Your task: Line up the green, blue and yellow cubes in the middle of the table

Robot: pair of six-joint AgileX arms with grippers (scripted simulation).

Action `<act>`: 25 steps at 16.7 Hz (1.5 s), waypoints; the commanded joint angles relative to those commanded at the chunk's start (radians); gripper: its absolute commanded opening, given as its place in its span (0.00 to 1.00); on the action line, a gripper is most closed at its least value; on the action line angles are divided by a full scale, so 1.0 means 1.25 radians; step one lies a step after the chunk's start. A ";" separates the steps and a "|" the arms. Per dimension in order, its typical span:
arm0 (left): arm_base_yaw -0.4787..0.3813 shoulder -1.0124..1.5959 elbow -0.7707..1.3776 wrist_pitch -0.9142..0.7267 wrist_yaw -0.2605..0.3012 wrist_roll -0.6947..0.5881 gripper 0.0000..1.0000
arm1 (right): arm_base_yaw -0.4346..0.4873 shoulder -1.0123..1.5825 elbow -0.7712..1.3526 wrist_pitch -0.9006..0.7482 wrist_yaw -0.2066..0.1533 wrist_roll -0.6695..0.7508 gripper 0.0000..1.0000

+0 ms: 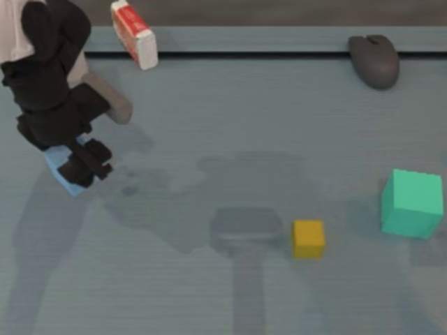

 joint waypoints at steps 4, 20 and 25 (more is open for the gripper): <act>-0.056 0.024 0.042 -0.020 0.000 0.017 0.00 | 0.000 0.000 0.000 0.000 0.000 0.000 1.00; -0.483 0.172 0.329 -0.153 0.001 0.116 0.00 | 0.000 0.000 0.000 0.000 0.000 0.000 1.00; -0.484 0.193 0.268 -0.070 0.001 0.116 0.00 | 0.000 0.000 0.000 0.000 0.000 0.000 1.00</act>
